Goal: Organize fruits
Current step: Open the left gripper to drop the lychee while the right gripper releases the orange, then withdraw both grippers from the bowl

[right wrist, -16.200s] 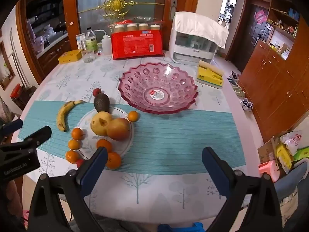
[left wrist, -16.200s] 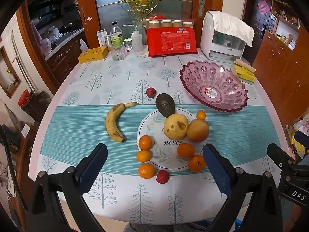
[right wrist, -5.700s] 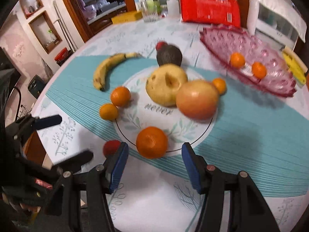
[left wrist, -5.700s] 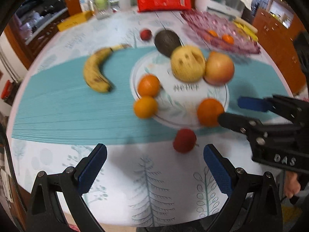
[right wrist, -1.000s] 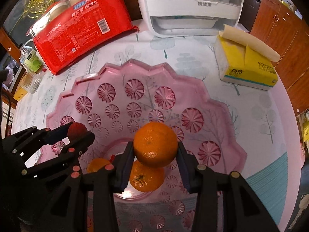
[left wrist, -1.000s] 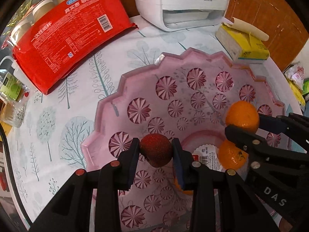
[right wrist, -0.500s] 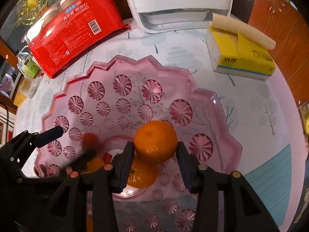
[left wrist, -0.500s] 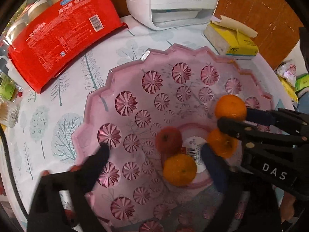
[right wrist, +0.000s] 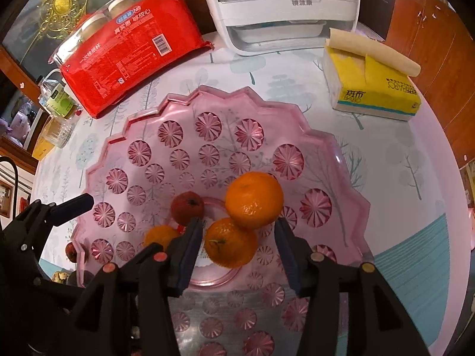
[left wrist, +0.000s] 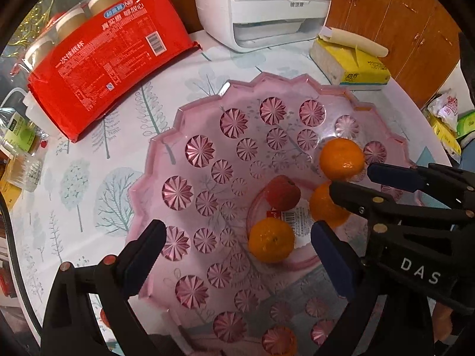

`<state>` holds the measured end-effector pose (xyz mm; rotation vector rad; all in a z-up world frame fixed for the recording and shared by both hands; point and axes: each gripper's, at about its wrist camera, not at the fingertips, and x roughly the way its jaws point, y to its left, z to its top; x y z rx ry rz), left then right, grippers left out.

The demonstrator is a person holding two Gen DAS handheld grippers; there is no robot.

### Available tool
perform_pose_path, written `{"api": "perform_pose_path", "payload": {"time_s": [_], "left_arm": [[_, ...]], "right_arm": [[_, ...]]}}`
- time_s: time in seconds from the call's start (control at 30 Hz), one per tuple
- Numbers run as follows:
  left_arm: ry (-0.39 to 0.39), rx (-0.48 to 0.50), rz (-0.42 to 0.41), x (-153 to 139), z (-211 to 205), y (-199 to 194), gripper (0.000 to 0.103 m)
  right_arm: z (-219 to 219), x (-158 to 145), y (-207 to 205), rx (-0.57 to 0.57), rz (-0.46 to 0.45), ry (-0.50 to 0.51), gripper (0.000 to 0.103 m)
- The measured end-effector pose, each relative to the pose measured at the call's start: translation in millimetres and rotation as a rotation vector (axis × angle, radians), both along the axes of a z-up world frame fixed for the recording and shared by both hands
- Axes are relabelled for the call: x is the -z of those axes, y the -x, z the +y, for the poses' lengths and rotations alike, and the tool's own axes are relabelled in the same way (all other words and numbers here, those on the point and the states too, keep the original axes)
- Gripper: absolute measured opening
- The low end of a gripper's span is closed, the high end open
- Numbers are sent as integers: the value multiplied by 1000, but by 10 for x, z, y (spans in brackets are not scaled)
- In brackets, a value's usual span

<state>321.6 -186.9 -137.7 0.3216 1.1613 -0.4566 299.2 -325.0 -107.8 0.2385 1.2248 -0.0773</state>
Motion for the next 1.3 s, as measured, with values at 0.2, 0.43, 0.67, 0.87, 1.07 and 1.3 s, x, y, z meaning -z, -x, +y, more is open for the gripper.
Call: {"api": "perform_pose_path", "payload": {"time_s": [0.2,0.43,0.67,0.87,1.07,1.3], "left_arm": [[4,-11,-16,-146,92,134,97],[8,-38,-36,-337,249,316,97],[21,-69,-73,-635,429,595,97],[40,-110,-111,-913,613,843,97],[63,-155,-147,-1160,850,1160,97],[77,-204,-194,-1377,1126,1646,97]], "right_arm": [[25,-115,98,3,-9,0,55],[59,-283,255,8,-21,-10,59],[140,-574,472,-8,-66,5,60],[202,-866,723,-20,-118,11,61],[291,-1141,1028,-37,-167,12,61],[492,-1409,1477,-84,-222,19,61]]}}
